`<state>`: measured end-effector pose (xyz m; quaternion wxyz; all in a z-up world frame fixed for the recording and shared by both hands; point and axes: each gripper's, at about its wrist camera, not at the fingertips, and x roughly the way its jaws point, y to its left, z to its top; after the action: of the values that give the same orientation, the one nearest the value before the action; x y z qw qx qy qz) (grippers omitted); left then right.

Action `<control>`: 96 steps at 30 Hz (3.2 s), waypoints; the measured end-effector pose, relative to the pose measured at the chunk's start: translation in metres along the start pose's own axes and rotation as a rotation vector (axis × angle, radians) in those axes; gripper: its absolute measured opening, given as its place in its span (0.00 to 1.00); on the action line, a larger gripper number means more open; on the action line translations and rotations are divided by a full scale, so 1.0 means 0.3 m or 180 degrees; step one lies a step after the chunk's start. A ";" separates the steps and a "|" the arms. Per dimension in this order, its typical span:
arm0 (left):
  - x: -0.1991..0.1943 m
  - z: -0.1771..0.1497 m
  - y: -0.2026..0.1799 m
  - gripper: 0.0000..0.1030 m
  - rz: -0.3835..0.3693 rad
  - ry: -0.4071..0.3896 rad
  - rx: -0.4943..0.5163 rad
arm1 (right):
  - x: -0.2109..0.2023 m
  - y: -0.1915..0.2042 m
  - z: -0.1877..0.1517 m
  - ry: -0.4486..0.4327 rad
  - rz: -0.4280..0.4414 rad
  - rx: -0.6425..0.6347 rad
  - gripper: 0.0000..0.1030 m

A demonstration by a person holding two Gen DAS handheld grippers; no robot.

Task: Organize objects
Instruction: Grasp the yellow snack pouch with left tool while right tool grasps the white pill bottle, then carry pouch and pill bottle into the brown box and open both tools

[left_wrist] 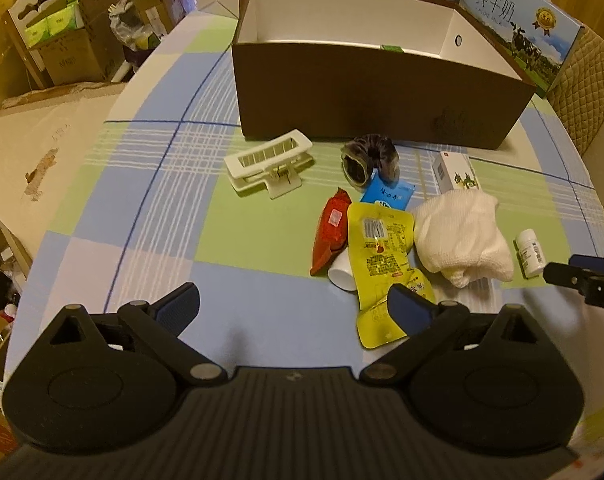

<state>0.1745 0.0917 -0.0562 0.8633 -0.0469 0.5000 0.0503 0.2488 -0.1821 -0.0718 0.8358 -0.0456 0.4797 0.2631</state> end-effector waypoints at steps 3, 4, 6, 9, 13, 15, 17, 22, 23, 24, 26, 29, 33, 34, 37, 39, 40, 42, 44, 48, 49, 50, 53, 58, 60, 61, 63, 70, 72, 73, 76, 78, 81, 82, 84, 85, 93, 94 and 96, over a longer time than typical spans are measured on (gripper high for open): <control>0.020 -0.003 0.004 0.94 -0.0021 0.0035 -0.0011 | 0.026 -0.004 0.006 -0.0008 -0.0033 0.0002 0.45; 0.027 -0.004 0.005 0.93 -0.0024 0.0045 -0.0016 | 0.035 -0.006 0.010 -0.0011 -0.0038 0.0002 0.44; 0.039 -0.005 0.006 0.93 -0.0042 0.0069 -0.0027 | 0.053 -0.008 0.017 -0.0008 -0.0058 -0.0002 0.42; 0.059 -0.007 0.006 0.93 -0.0098 0.0115 -0.0058 | 0.083 -0.014 0.025 0.0018 -0.0094 -0.0009 0.40; 0.088 -0.012 0.001 0.93 -0.0249 0.0184 -0.0115 | 0.122 -0.024 0.028 0.0033 -0.0108 0.0021 0.39; 0.103 -0.014 -0.007 0.93 -0.0323 0.0204 -0.0135 | 0.136 -0.024 0.026 0.0038 -0.0112 0.0013 0.36; 0.120 -0.014 -0.016 0.92 -0.0407 0.0222 -0.0153 | 0.146 -0.024 0.021 0.0053 -0.0112 -0.0018 0.25; 0.165 -0.010 -0.036 0.86 -0.0607 0.0255 -0.0201 | 0.136 -0.034 0.010 0.0030 -0.0139 -0.0038 0.24; 0.176 -0.009 -0.040 0.85 -0.0653 0.0255 -0.0216 | 0.133 -0.038 0.008 0.0033 -0.0146 -0.0025 0.24; 0.187 -0.009 -0.041 0.85 -0.0689 0.0257 -0.0231 | 0.129 -0.044 0.004 0.0033 -0.0152 -0.0005 0.24; 0.211 -0.009 -0.046 0.82 -0.0755 0.0292 -0.0272 | 0.118 -0.058 -0.005 0.0034 -0.0168 0.0041 0.24; 0.231 -0.008 -0.051 0.64 -0.0887 0.0320 -0.0344 | 0.098 -0.089 -0.022 0.0033 -0.0209 0.0126 0.24; 0.236 0.002 -0.073 0.41 -0.0947 0.0323 -0.0316 | 0.065 -0.136 -0.046 0.0015 -0.0281 0.0249 0.24; 0.236 0.003 -0.078 0.35 -0.0965 0.0324 -0.0315 | 0.057 -0.146 -0.051 0.0008 -0.0294 0.0271 0.24; 0.224 0.010 -0.093 0.31 -0.0973 0.0293 -0.0314 | 0.038 -0.173 -0.064 0.0000 -0.0337 0.0329 0.23; 0.208 0.019 -0.105 0.26 -0.0995 0.0261 -0.0288 | 0.028 -0.185 -0.072 -0.0004 -0.0365 0.0365 0.23; 0.200 0.023 -0.109 0.21 -0.1015 0.0246 -0.0283 | 0.024 -0.191 -0.075 -0.0006 -0.0377 0.0383 0.23; 0.186 0.038 -0.119 0.20 -0.1024 0.0222 -0.0275 | 0.019 -0.201 -0.080 -0.0015 -0.0394 0.0406 0.23; 0.183 0.053 -0.134 0.20 -0.0999 0.0195 -0.0232 | 0.014 -0.208 -0.083 -0.0019 -0.0406 0.0420 0.23; 0.206 0.077 -0.176 0.20 -0.0898 0.0218 -0.0089 | 0.014 -0.209 -0.084 -0.0027 -0.0405 0.0423 0.23; 0.213 0.080 -0.184 0.19 -0.0868 0.0230 -0.0063 | 0.014 -0.209 -0.085 -0.0028 -0.0405 0.0421 0.24; 0.220 0.083 -0.192 0.19 -0.0832 0.0227 -0.0025 | 0.014 -0.209 -0.085 -0.0029 -0.0404 0.0423 0.24; 0.240 0.086 -0.215 0.20 -0.0743 0.0205 0.0093 | 0.013 -0.209 -0.086 -0.0033 -0.0400 0.0417 0.23; 0.268 0.085 -0.236 0.19 -0.0674 0.0223 0.0210 | 0.014 -0.208 -0.087 -0.0037 -0.0399 0.0391 0.23; 0.264 0.085 -0.234 0.19 -0.0673 0.0192 0.0207 | 0.013 -0.209 -0.087 -0.0036 -0.0398 0.0381 0.23; 0.257 0.086 -0.230 0.19 -0.0667 0.0164 0.0228 | 0.013 -0.209 -0.087 -0.0032 -0.0396 0.0378 0.23; 0.237 0.090 -0.222 0.19 -0.0689 0.0106 0.0277 | 0.013 -0.210 -0.087 -0.0020 -0.0392 0.0373 0.23; 0.142 0.110 -0.148 0.19 -0.0769 -0.0031 0.0239 | -0.005 -0.208 -0.085 0.0014 -0.0307 0.0429 0.23; 0.113 0.112 -0.127 0.19 -0.0753 -0.0084 0.0202 | -0.022 -0.200 -0.076 -0.0025 -0.0258 0.0428 0.23; 0.100 0.114 -0.114 0.19 -0.0744 -0.0112 0.0179 | -0.031 -0.194 -0.068 -0.0049 -0.0224 0.0424 0.23; 0.064 0.133 -0.080 0.19 -0.0694 -0.0202 0.0122 | -0.056 -0.174 -0.031 -0.0136 -0.0139 0.0395 0.23; 0.041 0.155 -0.056 0.19 -0.0658 -0.0283 0.0080 | -0.072 -0.158 0.002 -0.0201 -0.0076 0.0359 0.23; 0.010 0.196 -0.022 0.19 -0.0623 -0.0400 0.0016 | -0.090 -0.127 0.062 -0.0312 0.0012 0.0254 0.23; 0.000 0.213 -0.008 0.19 -0.0607 -0.0440 0.0009 | -0.095 -0.115 0.090 -0.0350 0.0047 0.0211 0.23; -0.017 0.253 0.010 0.19 -0.0566 -0.0530 0.0019 | -0.095 -0.092 0.143 -0.0418 0.0113 0.0138 0.23; -0.023 0.275 0.017 0.19 -0.0548 -0.0567 0.0028 | -0.097 -0.082 0.171 -0.0463 0.0154 0.0104 0.23; -0.010 0.492 0.047 0.19 -0.0328 -0.0823 0.0095 | -0.063 -0.017 0.432 -0.0756 0.0327 -0.0058 0.23; 0.000 0.523 0.050 0.19 -0.0316 -0.0842 0.0101 | -0.050 -0.008 0.468 -0.0777 0.0323 -0.0072 0.23; 0.024 0.579 0.052 0.19 -0.0289 -0.0833 0.0102 | -0.024 0.000 0.521 -0.0800 0.0306 -0.0098 0.23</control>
<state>0.3251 0.1304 0.0230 0.9231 -0.0487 0.3813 0.0088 0.3674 -0.1335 0.0178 0.8749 -0.0021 0.3688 0.3138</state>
